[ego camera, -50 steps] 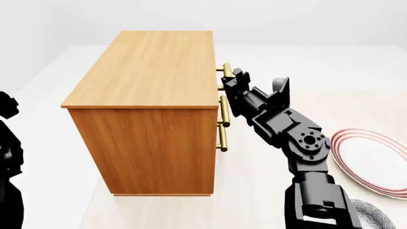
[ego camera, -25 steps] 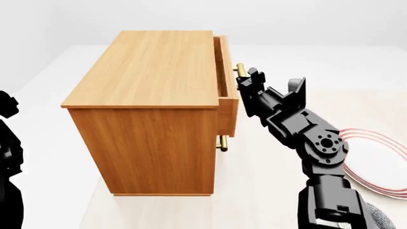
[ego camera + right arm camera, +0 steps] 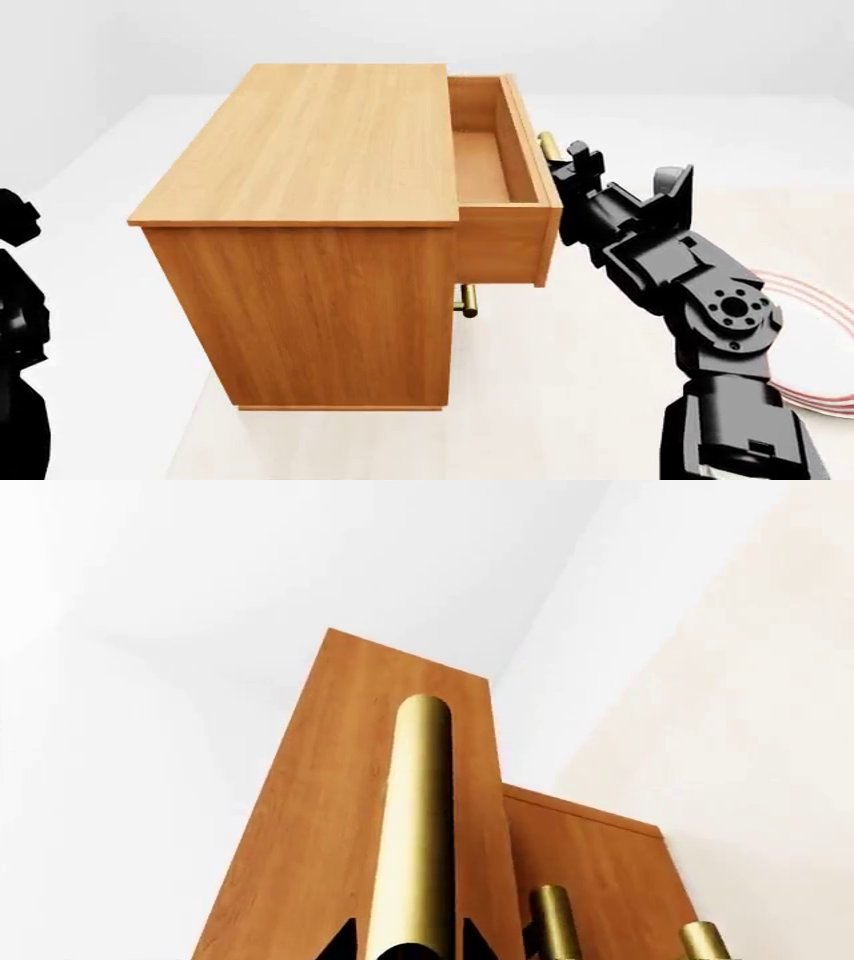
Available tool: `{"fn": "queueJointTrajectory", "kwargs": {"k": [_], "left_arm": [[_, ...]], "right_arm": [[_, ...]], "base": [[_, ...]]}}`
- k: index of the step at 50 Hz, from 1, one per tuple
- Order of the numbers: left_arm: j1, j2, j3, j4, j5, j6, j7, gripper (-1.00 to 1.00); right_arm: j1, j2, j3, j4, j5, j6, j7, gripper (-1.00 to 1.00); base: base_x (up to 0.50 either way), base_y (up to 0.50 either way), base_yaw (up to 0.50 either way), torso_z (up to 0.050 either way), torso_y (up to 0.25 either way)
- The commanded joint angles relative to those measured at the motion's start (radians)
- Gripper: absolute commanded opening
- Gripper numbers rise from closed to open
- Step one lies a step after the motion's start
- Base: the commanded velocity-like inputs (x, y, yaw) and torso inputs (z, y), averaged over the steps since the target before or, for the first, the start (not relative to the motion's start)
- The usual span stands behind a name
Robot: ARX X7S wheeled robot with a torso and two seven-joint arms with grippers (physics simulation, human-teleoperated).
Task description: Open the top drawer of the cabinet and put the bowl in it.
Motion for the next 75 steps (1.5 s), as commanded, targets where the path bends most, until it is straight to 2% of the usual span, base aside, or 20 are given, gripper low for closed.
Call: {"fn": "queueJointTrajectory", "kwargs": {"k": [1, 36, 37, 61, 75], "left_arm": [[-0.001, -0.001, 0.001, 0.0, 0.0, 0.0, -0.001, 1.0], [-0.004, 0.003, 0.008, 0.0, 0.0, -0.001, -0.001, 1.0], [-0.004, 0.003, 0.008, 0.0, 0.0, -0.001, -0.001, 1.0], [-0.005, 0.004, 0.013, 0.0, 0.0, 0.001, -0.004, 1.0], [-0.013, 0.0, 0.002, 0.0, -0.004, -0.001, 0.008, 1.0]], "right_arm": [[0.019, 0.043, 0.032, -0.022, 0.009, -0.002, -0.038, -1.0], [0.021, 0.068, 0.029, -0.034, 0.019, 0.005, -0.052, -1.0], [0.021, 0.069, 0.026, -0.035, 0.018, 0.008, -0.054, 1.0], [0.029, 0.08, 0.025, -0.007, 0.019, 0.001, -0.061, 1.0], [0.053, 0.225, 0.04, -0.082, -0.062, -0.057, 0.164, 1.0]], "base": [[0.0, 0.0, 0.0, 0.0, 0.0], [0.0, 0.0, 0.0, 0.001, 0.005], [0.0, 0.0, 0.0, 0.0, 0.012], [0.0, 0.0, 0.0, 0.0, 0.0], [0.0, 0.0, 0.0, 0.0, 0.0]]}}
